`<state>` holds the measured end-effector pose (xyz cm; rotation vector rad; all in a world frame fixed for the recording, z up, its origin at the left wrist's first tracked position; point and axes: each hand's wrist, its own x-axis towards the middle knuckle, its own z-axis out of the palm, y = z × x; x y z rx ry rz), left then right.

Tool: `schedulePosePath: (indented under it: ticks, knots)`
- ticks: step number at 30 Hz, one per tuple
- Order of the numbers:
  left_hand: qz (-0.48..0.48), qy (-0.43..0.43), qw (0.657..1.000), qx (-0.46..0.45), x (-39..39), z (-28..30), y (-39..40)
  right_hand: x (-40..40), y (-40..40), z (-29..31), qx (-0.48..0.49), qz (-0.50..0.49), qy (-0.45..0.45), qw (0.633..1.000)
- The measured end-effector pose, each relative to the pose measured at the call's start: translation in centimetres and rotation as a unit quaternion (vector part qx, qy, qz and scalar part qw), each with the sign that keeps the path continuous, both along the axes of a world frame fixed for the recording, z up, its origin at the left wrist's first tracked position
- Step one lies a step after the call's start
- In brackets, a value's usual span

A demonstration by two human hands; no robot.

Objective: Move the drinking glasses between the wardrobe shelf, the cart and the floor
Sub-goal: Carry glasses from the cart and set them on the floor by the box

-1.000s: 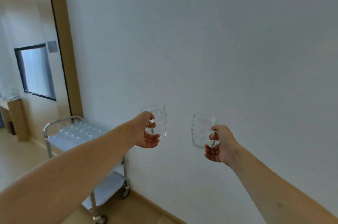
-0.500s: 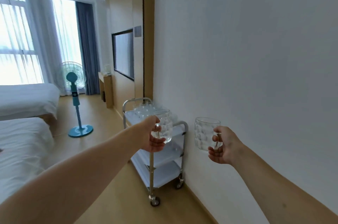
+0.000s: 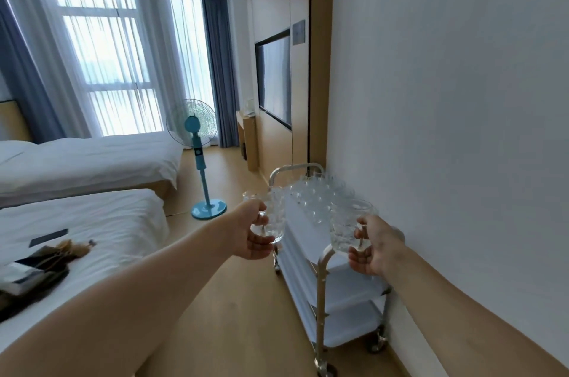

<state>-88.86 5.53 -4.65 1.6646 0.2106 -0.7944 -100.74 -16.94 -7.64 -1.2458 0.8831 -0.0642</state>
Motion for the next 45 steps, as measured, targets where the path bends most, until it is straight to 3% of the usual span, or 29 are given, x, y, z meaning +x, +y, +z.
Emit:
schedulePosePath:
  ticks: [12, 24, 36, 45]
  knots:
    - [0.017, 0.089, 0.996, -0.001, 11.2, -7.2, 0.6, 13.3, 2.8, -7.1, 0.049, 0.033, 0.077, 0.995]
    - [-0.142, 0.078, 0.986, 0.023, 29.6, -12.4, -0.5, 26.7, 5.6, -11.2, 0.067, -0.085, 0.060, 0.992]
    - [-0.250, 0.147, 0.954, 0.074, 36.7, -18.0, -4.5, 29.5, 7.3, -17.6, 0.159, -0.225, 0.147, 0.950]
    - [-0.279, 0.152, 0.944, 0.094, 40.0, -21.1, -11.8, 33.8, 0.6, -19.2, 0.169, -0.265, 0.113, 0.943]
